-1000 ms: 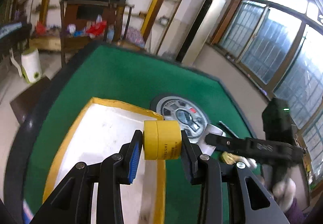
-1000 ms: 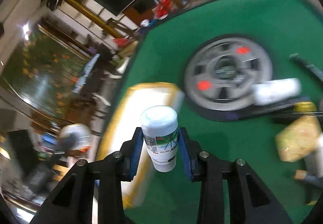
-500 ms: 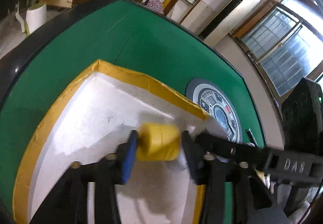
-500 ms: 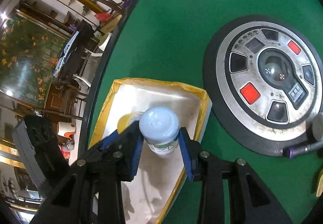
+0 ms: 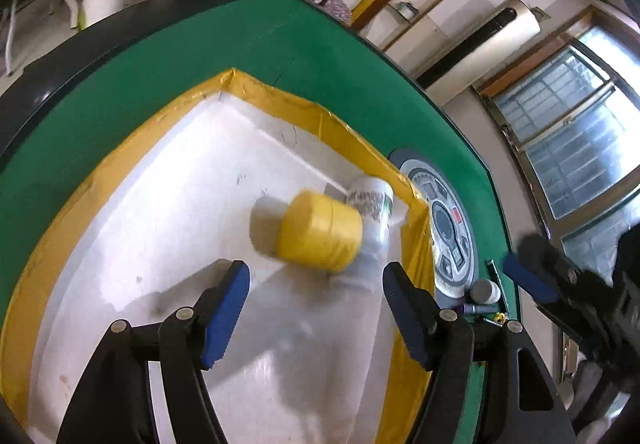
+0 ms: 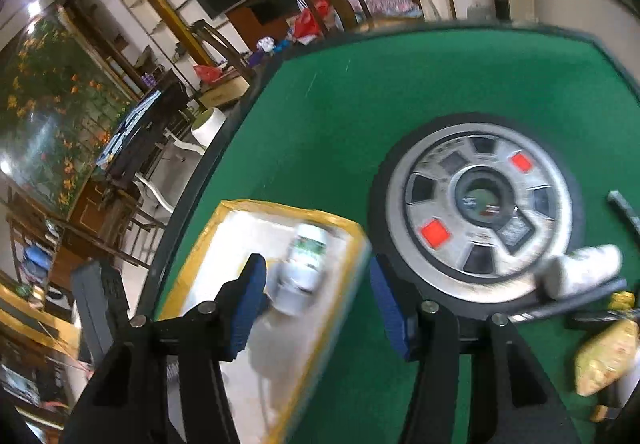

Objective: Organize rigid objects
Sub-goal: 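Withdraw both tools from the tray back toward the pile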

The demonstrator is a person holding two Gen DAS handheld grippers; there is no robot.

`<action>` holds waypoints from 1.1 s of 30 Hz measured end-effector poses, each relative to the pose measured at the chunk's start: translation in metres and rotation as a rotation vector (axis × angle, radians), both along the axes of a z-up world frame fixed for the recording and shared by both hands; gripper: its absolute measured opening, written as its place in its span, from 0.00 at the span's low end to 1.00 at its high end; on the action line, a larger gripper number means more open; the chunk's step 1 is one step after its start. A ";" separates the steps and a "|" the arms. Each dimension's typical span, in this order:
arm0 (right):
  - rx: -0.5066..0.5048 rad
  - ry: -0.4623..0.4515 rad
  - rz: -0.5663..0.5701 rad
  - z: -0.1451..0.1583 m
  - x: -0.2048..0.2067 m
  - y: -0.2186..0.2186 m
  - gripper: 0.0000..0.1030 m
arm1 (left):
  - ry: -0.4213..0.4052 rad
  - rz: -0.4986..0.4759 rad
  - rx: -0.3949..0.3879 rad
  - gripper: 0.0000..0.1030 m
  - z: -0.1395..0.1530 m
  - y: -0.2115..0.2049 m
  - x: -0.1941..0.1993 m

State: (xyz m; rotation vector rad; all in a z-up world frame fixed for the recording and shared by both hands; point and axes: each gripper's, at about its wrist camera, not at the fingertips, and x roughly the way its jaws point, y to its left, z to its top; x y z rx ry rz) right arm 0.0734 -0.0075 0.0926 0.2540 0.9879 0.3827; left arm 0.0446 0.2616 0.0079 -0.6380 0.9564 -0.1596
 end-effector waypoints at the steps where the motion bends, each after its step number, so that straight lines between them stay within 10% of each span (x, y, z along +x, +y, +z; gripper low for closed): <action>1: -0.010 -0.014 0.001 0.004 -0.010 -0.008 0.52 | -0.006 0.002 0.002 0.70 0.000 0.000 -0.007; 14: -0.121 -0.251 -0.212 0.040 -0.157 -0.169 0.53 | -0.081 0.022 0.068 0.75 0.034 -0.009 -0.052; 19: -0.252 -0.367 -0.336 0.045 -0.191 -0.218 1.00 | -0.258 -0.034 0.173 0.85 0.106 -0.046 -0.088; 24: -0.147 -0.192 -0.377 0.000 -0.179 -0.266 0.98 | -0.290 -0.160 0.209 0.95 0.120 -0.109 -0.109; 33: 0.123 0.001 -0.235 -0.060 -0.170 -0.271 0.98 | -0.137 -0.301 0.181 0.95 0.057 -0.179 -0.098</action>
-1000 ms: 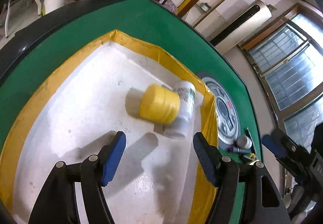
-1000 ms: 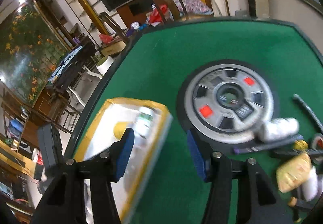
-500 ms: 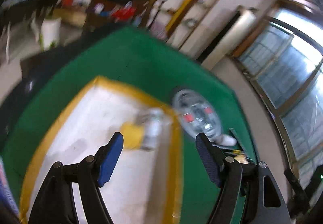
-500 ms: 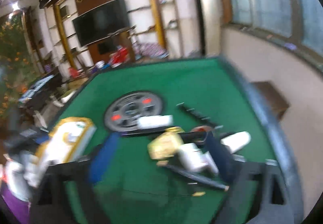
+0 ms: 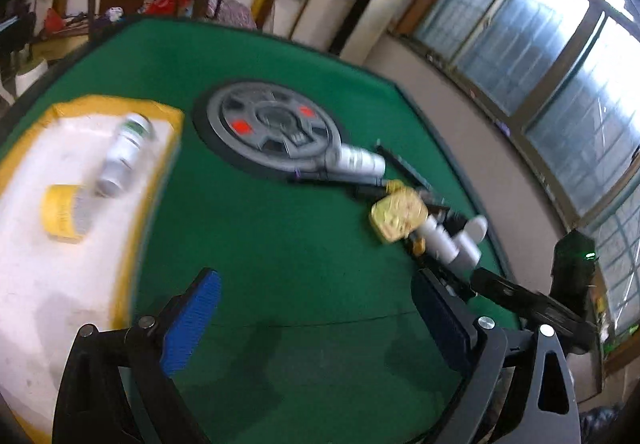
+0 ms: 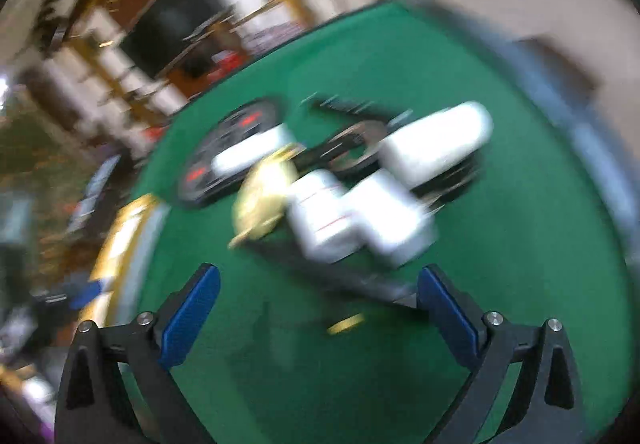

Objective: Organize rigid objects
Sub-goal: 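Withdraw both tools from the tray back toward the pile, then grasp a black marker with the left tool and lift it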

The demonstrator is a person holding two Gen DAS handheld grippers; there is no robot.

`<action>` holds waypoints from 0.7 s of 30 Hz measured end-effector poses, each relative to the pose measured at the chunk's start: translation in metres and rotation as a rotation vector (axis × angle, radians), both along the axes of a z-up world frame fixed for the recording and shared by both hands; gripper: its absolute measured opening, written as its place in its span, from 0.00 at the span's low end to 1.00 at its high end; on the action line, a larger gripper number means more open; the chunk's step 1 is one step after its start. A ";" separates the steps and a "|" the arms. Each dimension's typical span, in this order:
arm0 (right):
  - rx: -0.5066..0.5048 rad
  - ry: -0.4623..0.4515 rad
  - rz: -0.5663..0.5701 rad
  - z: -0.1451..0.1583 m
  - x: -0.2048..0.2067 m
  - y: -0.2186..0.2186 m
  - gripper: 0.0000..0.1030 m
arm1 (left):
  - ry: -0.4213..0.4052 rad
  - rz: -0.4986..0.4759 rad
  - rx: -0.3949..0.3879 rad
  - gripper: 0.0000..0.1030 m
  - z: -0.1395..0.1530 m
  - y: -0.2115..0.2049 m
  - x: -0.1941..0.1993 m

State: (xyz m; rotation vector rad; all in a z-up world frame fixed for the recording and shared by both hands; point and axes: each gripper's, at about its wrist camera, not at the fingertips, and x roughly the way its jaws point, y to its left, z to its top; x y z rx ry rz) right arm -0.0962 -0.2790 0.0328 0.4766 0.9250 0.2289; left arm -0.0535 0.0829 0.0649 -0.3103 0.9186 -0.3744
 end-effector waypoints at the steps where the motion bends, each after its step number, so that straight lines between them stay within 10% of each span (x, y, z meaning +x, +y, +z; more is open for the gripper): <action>1: 0.019 -0.022 0.048 0.001 -0.002 0.008 0.97 | 0.008 -0.008 0.011 0.94 -0.005 -0.006 0.001; 5: 0.179 -0.046 0.222 0.004 -0.003 0.027 0.97 | 0.035 -0.046 0.030 0.94 -0.012 -0.026 -0.003; 13: 0.143 -0.017 -0.003 -0.004 0.002 -0.023 0.97 | 0.082 -0.078 0.026 0.94 -0.033 -0.042 -0.001; 21: 0.363 0.050 0.282 -0.016 0.005 0.038 0.97 | 0.100 -0.092 0.019 0.94 -0.040 -0.047 -0.003</action>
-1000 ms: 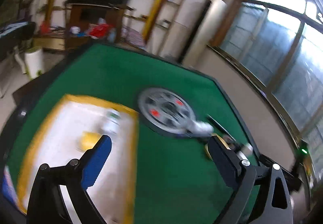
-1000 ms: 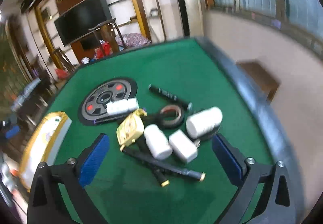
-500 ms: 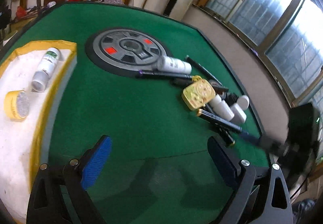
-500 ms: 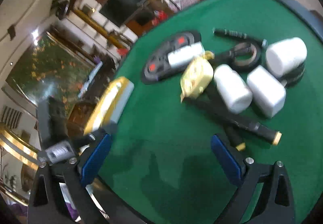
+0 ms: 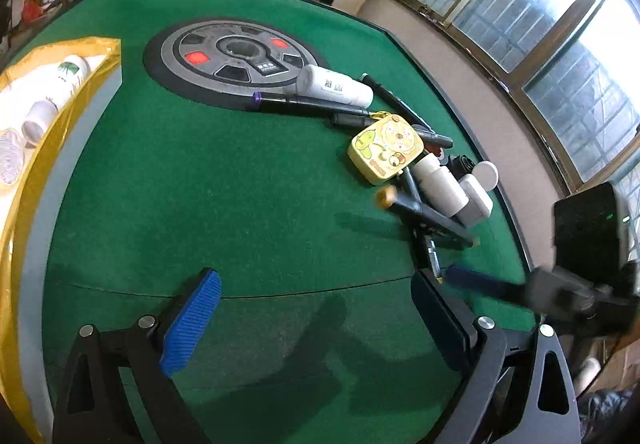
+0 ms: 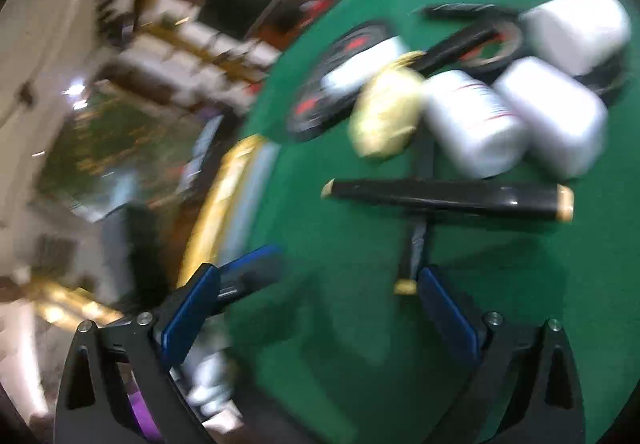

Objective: Organize rigid objects
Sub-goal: 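Grasp a black marker with the left tool and lift it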

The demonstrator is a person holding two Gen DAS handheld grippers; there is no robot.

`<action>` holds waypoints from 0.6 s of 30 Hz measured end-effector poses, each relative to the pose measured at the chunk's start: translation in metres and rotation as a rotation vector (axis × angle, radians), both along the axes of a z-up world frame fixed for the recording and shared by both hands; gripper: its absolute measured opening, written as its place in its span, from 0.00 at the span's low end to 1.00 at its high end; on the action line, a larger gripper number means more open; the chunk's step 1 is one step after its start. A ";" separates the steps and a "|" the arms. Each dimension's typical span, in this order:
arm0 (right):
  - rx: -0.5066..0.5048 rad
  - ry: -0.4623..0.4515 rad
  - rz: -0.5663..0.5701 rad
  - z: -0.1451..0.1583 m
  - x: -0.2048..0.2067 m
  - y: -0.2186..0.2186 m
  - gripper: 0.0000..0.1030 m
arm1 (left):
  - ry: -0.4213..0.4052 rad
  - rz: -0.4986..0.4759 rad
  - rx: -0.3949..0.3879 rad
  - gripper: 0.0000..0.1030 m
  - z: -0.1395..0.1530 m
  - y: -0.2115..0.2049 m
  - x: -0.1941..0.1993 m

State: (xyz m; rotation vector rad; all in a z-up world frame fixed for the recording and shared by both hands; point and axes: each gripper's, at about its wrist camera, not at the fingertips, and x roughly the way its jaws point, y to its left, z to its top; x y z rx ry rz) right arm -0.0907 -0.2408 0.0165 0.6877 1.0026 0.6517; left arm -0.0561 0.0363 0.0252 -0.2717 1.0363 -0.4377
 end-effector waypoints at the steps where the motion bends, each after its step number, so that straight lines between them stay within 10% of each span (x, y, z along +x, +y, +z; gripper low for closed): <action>1: -0.010 -0.033 -0.021 0.008 -0.002 -0.003 0.97 | -0.006 -0.001 0.003 0.94 0.002 0.001 -0.001; 10: -0.143 -0.019 -0.282 0.012 0.003 -0.038 0.97 | 0.009 0.024 -0.021 0.94 -0.003 0.009 0.004; 18: 0.076 -0.026 0.067 0.013 0.005 0.025 0.97 | 0.009 0.044 -0.009 0.95 -0.001 0.020 0.005</action>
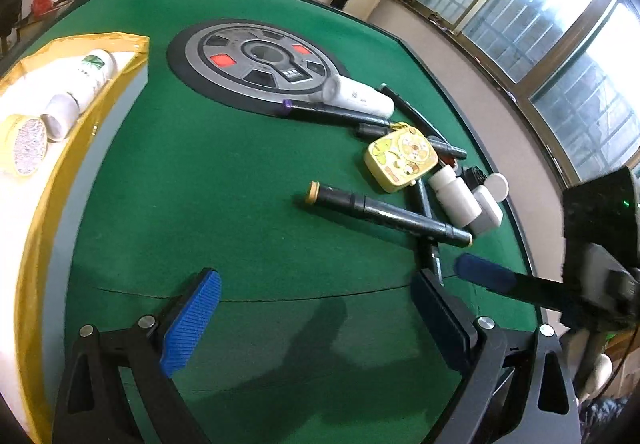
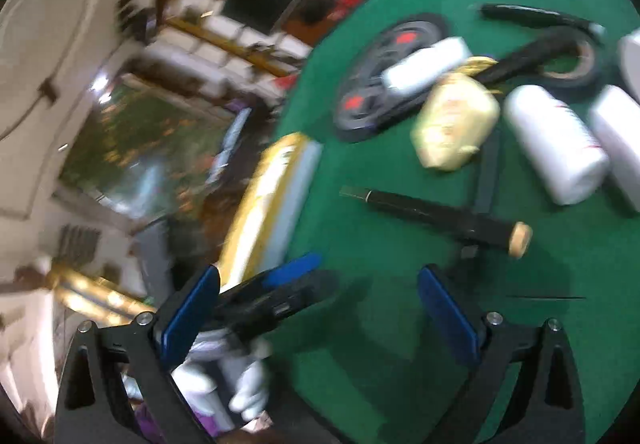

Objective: Organize rigid objects
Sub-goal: 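Grasp a black marker with the left tool and lift it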

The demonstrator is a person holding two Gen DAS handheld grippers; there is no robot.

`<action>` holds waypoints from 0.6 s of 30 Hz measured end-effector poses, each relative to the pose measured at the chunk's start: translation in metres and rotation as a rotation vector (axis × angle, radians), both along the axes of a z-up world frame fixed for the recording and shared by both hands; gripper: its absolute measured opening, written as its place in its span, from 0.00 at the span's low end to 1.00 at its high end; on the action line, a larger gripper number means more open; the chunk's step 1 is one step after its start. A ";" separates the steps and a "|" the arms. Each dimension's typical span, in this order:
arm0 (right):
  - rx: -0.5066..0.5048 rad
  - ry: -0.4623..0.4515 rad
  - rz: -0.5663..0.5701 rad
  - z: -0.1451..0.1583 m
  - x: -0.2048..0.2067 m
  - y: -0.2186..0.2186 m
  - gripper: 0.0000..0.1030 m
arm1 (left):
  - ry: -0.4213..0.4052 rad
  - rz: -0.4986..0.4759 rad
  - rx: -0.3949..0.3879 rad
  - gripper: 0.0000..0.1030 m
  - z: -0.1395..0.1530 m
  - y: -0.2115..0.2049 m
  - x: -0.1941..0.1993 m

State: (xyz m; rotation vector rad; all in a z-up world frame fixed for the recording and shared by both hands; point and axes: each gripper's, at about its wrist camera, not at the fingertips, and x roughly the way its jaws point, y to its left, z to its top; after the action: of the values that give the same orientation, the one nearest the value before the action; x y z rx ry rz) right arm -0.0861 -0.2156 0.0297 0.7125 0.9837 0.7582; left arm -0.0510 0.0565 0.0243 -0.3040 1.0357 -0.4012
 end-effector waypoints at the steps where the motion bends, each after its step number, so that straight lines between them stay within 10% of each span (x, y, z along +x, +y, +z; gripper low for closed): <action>1: -0.005 -0.020 -0.007 0.004 -0.004 -0.001 0.97 | 0.000 0.002 0.005 0.95 0.001 0.000 0.002; 9: -0.046 -0.025 -0.242 0.000 -0.011 -0.067 0.97 | -0.059 -0.036 0.036 0.94 0.018 -0.039 0.032; 14: -0.024 0.014 -0.314 -0.019 -0.010 -0.093 0.94 | -0.247 -0.331 0.223 0.94 0.027 -0.090 0.048; 18: -0.002 -0.006 -0.323 -0.017 -0.011 -0.098 0.94 | -0.156 -0.526 0.293 0.76 0.007 -0.110 0.045</action>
State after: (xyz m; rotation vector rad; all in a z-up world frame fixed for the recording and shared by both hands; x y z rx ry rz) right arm -0.0973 -0.3131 0.0127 0.8420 0.8376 0.4763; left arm -0.0059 -0.0536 0.0318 0.2677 0.9972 -0.7233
